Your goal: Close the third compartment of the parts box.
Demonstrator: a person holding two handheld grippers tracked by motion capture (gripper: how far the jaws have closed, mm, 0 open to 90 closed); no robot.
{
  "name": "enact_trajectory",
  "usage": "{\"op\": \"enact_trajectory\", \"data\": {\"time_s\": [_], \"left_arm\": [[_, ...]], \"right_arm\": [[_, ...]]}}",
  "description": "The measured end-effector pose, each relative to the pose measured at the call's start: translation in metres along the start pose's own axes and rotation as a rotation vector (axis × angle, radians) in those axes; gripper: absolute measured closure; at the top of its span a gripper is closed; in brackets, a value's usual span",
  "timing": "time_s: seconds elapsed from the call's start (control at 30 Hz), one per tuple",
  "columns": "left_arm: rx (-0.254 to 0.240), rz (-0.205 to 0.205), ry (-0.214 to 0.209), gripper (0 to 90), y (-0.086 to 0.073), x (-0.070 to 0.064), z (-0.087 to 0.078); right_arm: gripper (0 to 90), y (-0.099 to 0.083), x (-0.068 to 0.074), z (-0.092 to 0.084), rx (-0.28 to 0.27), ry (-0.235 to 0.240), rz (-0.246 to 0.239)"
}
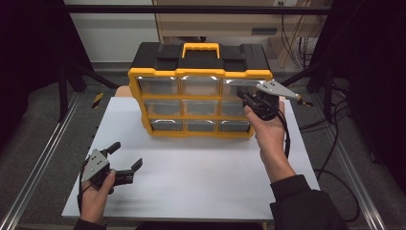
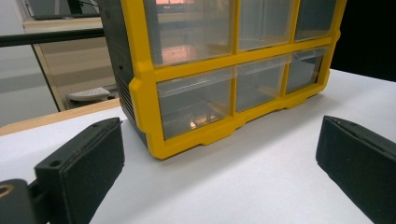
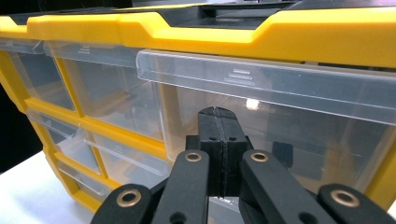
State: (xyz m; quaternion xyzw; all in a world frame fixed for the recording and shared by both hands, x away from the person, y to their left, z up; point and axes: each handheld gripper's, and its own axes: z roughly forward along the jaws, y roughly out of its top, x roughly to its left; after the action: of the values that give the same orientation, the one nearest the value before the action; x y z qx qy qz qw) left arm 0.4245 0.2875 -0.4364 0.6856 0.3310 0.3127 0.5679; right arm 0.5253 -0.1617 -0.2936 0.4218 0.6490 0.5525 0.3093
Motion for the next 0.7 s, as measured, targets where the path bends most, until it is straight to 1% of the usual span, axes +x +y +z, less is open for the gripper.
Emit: {"op": "enact_trajectory", "data": {"time_s": [0.3,0.43,0.7], "left_arm": [[0.004,0.002,0.0,1.0,-0.0001,0.0,0.0001],[0.002,0.0,0.001,1.0,0.0,0.0004,0.0002],[0.002,0.0,0.001,1.0,0.0001,0.0004,0.0003]], "right_arm": [[90.0,-0.0002,-0.0006,0.002,-0.004,-0.006,0.009],[90.0,-0.0007,-0.0001,0.0027,-0.006,-0.008,0.001],[90.0,-0.0008,0.0005,0.0044,-0.01,-0.009,0.005]]}}
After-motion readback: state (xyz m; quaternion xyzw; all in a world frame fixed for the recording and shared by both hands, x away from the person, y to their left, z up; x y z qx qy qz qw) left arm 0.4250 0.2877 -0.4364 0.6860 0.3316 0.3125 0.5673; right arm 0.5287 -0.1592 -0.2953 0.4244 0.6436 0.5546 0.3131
